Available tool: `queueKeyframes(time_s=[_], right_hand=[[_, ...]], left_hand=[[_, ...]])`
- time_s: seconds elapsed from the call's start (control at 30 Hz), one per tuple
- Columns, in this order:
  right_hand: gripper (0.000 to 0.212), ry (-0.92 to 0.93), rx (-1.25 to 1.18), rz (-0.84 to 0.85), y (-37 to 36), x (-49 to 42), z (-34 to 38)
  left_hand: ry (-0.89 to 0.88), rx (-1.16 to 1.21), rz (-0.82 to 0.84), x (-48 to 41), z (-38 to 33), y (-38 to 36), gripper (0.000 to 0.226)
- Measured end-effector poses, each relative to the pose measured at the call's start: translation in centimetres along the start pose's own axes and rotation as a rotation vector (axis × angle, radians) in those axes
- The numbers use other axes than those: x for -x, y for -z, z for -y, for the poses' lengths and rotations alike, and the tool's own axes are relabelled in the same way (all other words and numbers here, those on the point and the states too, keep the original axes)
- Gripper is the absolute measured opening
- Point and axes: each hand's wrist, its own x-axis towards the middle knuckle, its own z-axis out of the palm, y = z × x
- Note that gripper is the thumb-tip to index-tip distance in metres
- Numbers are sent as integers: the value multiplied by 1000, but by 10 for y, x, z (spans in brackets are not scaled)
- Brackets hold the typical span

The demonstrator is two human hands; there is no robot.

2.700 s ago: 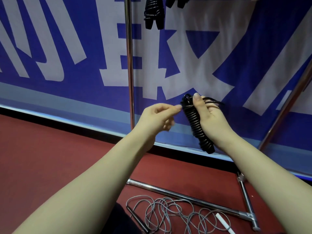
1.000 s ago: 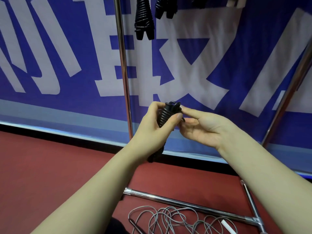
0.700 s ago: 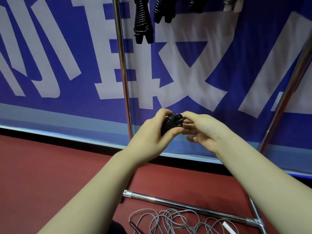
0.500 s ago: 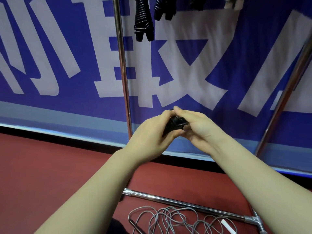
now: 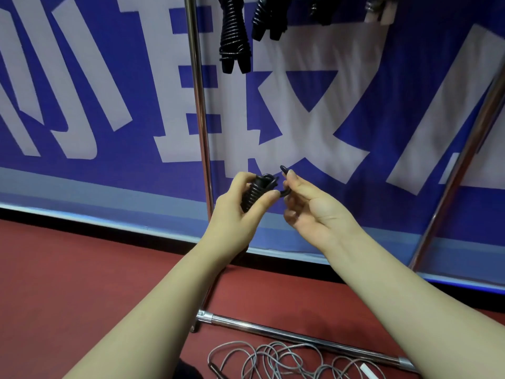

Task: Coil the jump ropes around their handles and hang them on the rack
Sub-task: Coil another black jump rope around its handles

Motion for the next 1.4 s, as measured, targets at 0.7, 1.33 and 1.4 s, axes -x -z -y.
queueKeyframes(time_s=[0.7,1.33,1.4], right_hand=[[8,291,291,78,-5,10,1],[9,639,830,-58,4,5,-8],[6,697,941,-103,5,6,-12]], left_hand=[[76,211,-30,-1,3,4,12],[115,108,134,3,2,-7,9],[115,84,140,4,1,-12,11]])
